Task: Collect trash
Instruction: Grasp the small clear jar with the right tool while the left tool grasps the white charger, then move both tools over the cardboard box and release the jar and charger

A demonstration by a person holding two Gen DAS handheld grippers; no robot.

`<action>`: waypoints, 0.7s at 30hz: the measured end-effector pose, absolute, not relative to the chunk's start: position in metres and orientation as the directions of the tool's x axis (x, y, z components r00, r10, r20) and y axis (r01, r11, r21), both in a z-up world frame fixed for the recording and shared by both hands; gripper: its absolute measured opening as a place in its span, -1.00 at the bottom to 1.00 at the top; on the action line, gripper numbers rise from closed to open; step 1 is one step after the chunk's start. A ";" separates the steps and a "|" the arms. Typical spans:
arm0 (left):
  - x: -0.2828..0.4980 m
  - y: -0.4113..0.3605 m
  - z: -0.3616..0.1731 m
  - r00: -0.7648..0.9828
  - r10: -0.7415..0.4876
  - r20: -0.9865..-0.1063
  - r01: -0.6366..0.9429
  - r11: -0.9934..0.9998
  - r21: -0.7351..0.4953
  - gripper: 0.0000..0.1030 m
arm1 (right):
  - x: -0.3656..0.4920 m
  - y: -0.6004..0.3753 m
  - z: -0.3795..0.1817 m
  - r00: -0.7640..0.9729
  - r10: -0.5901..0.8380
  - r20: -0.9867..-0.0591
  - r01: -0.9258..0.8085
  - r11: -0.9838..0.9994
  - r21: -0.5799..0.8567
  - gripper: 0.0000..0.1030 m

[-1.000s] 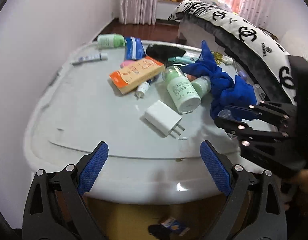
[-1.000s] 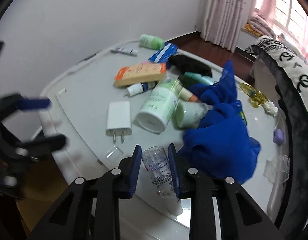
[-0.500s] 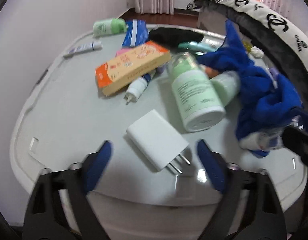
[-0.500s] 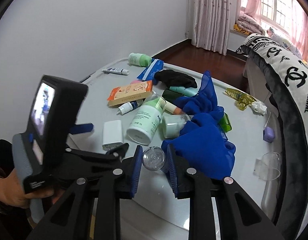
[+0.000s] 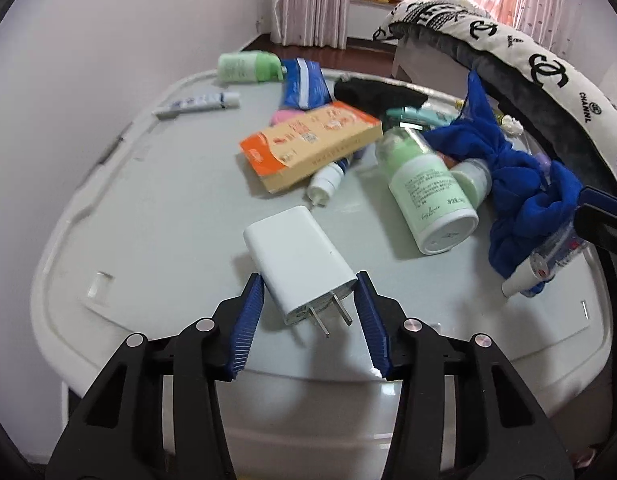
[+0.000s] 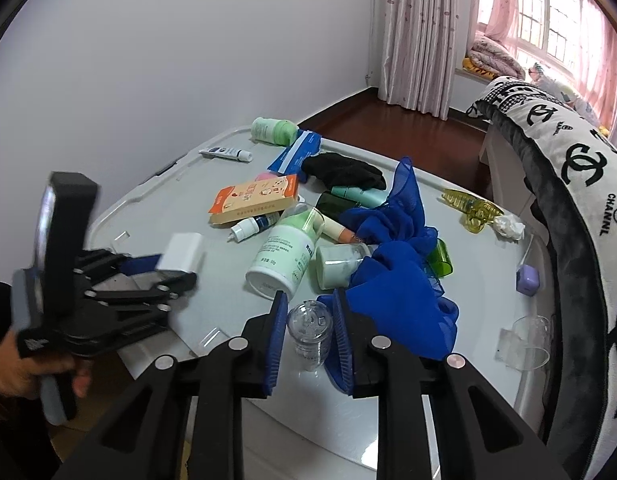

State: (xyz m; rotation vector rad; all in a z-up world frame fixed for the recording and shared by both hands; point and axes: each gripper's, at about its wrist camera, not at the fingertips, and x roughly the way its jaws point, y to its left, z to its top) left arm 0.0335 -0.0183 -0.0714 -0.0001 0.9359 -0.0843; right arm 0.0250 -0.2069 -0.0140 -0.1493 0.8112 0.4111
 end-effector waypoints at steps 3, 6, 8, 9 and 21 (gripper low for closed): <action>0.021 -0.011 -0.058 0.612 -0.065 -0.788 0.089 0.996 -0.013 -0.12 | 0.024 -0.207 -0.012 0.622 0.292 -0.727 -0.404 0.915 0.022 -0.54; 0.007 -0.002 -0.047 0.623 -0.063 -0.780 0.099 0.995 -0.002 -0.12 | 0.021 -0.208 -0.009 0.633 0.287 -0.719 -0.397 0.918 0.017 -0.54; -0.005 0.004 -0.039 0.621 -0.071 -0.781 0.108 0.994 -0.004 -0.12 | 0.016 -0.208 -0.005 0.641 0.288 -0.711 -0.395 0.919 0.017 -0.54; -0.012 0.007 -0.036 0.622 -0.074 -0.779 0.114 0.993 -0.004 -0.12 | 0.013 -0.207 -0.004 0.642 0.292 -0.709 -0.396 0.918 0.019 -0.54; -0.124 0.019 -0.056 0.495 -0.149 -0.856 0.270 0.963 -0.011 -0.19 | -0.097 -0.178 -0.023 0.552 0.343 -0.760 -0.431 0.898 0.092 -0.54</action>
